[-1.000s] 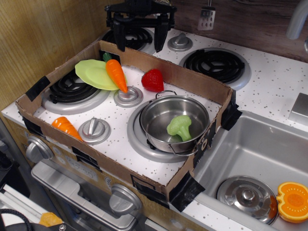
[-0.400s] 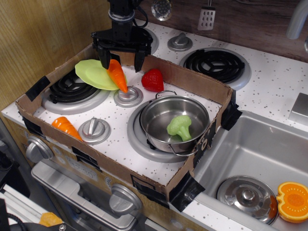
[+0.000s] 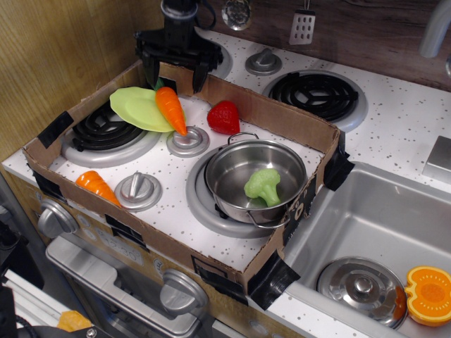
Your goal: Take carrot off plate
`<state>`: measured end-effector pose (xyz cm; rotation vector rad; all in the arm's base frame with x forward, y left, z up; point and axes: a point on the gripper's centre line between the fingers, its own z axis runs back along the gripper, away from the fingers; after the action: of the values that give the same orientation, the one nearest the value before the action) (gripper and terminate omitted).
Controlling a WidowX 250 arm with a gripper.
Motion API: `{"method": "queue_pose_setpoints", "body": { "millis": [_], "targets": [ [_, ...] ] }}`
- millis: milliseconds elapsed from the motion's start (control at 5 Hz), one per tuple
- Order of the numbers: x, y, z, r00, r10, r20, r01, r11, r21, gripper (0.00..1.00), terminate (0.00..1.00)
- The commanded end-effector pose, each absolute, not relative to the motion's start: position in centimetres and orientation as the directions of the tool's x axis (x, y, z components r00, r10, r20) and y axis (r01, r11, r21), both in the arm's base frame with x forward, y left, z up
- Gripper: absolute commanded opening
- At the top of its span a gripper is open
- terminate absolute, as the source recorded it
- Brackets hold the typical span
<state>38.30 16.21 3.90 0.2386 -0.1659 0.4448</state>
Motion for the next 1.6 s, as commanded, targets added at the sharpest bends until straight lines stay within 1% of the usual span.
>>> {"method": "queue_pose_setpoints", "body": {
  "millis": [0,400,600,800,1000,1200,1400],
  "targets": [
    [38.5,17.0,4.9,0.887,0.375,0.269,-0.43,0.883,0.188,1.0,0.0],
    [37.6,17.2,4.2,0.899,0.354,0.256,-0.407,0.893,0.192,1.0,0.0],
    [37.4,17.2,4.3,0.901,0.34,0.27,-0.399,0.894,0.204,0.0,0.0],
    [37.8,17.0,5.3,0.896,0.331,0.296,-0.402,0.889,0.222,0.0,0.0],
    [38.1,16.6,6.9,0.892,0.331,0.308,-0.412,0.876,0.251,0.0,0.0],
    [38.0,15.5,9.6,0.87,0.347,0.349,-0.451,0.848,0.28,0.0,0.0],
    [36.2,14.3,10.6,0.855,0.366,0.368,-0.484,0.818,0.31,0.0,0.0]
  ]
}}
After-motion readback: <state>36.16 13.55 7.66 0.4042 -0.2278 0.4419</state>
